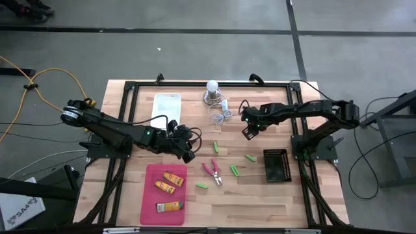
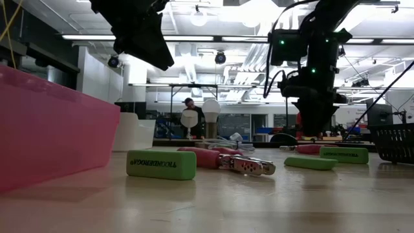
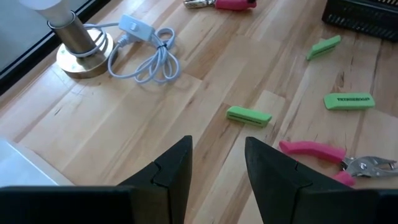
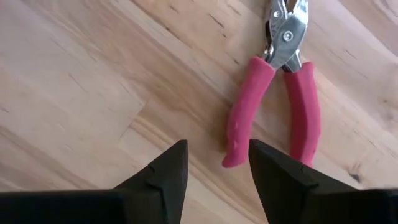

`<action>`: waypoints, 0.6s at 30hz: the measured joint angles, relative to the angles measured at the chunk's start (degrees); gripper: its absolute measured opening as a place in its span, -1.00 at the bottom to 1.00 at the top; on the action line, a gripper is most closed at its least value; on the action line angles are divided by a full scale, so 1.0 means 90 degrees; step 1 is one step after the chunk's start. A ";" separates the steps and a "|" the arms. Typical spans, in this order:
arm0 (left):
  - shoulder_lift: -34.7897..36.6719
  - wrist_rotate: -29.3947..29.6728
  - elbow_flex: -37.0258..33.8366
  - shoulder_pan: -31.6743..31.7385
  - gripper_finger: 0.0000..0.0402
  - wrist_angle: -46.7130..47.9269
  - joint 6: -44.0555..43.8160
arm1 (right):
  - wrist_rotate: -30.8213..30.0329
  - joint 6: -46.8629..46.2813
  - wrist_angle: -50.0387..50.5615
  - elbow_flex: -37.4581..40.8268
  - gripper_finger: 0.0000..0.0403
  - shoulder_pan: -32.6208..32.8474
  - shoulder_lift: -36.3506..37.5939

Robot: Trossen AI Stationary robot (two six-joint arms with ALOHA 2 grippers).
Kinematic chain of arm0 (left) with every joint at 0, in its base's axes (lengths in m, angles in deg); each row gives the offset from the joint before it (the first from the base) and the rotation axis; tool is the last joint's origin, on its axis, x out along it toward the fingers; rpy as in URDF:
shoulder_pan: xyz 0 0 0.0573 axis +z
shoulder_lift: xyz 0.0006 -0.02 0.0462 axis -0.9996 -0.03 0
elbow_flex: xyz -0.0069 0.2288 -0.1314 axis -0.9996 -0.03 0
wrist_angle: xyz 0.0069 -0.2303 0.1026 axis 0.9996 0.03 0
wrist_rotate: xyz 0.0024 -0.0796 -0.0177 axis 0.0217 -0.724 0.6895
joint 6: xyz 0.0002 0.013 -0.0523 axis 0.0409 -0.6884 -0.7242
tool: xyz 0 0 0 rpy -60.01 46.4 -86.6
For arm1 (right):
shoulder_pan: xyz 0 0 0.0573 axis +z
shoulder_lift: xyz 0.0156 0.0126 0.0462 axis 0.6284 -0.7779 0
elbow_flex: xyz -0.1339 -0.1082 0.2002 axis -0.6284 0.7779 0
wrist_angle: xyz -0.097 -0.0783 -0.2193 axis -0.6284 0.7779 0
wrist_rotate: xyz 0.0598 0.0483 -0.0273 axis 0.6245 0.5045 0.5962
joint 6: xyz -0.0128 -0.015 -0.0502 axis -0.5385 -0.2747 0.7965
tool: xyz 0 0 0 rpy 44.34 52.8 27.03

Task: Pick & Place School Supplies
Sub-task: Put the top pliers into the white bin

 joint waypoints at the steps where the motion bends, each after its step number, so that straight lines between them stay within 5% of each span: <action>1: 0.0000 0.0000 0.0000 0.0000 -0.29 0.0000 0.0000 | -0.0068 0.0019 -0.0008 0.0000 -0.21 0.0012 0.0000; 18: 0.0000 0.0002 0.0000 -0.0036 -0.29 0.0000 0.0000 | -0.0242 0.0052 0.0014 0.0002 -0.21 -0.0063 -0.0267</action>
